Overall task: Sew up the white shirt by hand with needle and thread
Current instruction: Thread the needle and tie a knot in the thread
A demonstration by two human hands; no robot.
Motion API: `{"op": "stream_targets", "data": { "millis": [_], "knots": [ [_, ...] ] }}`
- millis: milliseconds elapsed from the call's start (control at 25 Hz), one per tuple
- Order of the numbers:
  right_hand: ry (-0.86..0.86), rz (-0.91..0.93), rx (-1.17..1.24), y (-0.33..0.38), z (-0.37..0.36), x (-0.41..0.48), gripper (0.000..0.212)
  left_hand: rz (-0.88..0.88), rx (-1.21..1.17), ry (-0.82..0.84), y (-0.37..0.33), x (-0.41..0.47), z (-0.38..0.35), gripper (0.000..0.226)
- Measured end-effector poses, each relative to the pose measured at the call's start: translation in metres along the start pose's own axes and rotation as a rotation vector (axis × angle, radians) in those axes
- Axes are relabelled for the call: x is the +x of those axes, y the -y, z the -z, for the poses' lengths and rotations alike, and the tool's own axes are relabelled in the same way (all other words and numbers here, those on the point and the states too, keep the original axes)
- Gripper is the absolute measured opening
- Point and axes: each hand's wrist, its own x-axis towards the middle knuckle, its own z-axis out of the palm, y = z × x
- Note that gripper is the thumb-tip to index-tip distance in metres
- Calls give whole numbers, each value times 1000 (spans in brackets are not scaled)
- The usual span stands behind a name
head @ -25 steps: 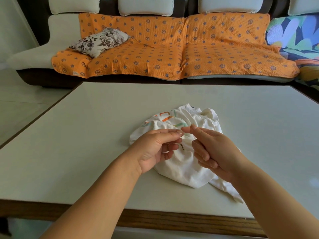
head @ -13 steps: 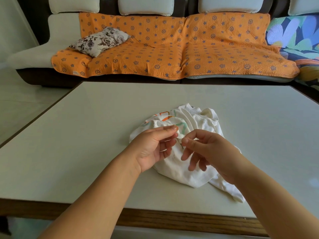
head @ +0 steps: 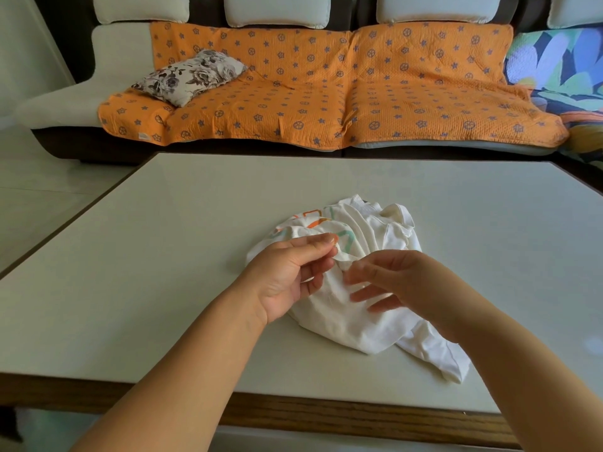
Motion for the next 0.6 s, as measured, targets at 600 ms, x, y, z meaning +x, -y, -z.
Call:
{"op": "stream_targets", "data": {
  "millis": [600],
  "knots": [
    [-83, 11, 371, -2, -16, 12, 19, -223, 356, 24, 4, -4, -4, 21]
  ]
}}
